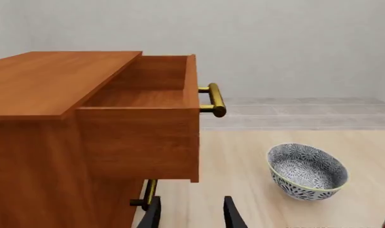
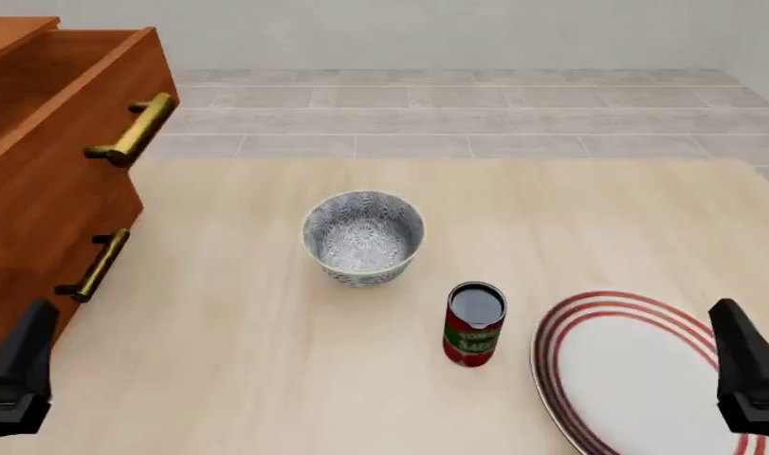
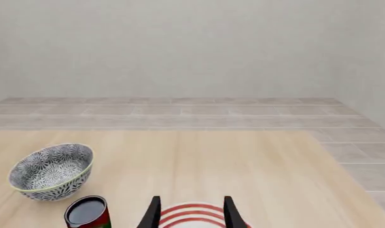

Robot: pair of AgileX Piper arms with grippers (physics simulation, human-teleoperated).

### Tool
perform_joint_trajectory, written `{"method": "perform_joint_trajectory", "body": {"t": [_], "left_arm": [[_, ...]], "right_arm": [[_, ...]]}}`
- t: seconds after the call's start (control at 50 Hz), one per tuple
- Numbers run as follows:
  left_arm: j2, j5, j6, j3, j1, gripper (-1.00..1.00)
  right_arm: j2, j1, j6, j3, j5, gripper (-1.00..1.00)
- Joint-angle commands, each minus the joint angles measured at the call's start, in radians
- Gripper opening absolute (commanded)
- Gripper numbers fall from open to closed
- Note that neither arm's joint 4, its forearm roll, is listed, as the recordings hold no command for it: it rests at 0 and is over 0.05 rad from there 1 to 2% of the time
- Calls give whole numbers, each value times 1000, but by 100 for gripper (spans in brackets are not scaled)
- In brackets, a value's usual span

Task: Put the ketchup in the top drawer of the cabinet.

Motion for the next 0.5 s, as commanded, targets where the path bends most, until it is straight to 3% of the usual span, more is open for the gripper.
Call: {"method": "perform_joint_trajectory", "body": {"t": [0.02,0.08,0.24,0.32,0.34,0.42,0.5], "left_arm": [[0,4,8,-2,-8,100],[1,22,5,-6,-6,100],[1,69,11,-38,-55,100],[5,128,-23,-69,-65,100],[1,192,-12,-126,-93,100],[2,266,21,-174,-155,100],[1,352,23,-230,-272,100]], "right_arm": [[26,-6,-9,0,-17,100],[4,0,33,0,-14,100],[74,29,-54,-8,-84,100],[85,31,-55,-8,-95,100],[89,31,-57,-8,-101,100],[111,28,-60,-5,-124,100],[115,28,-64,-1,-127,100]]}}
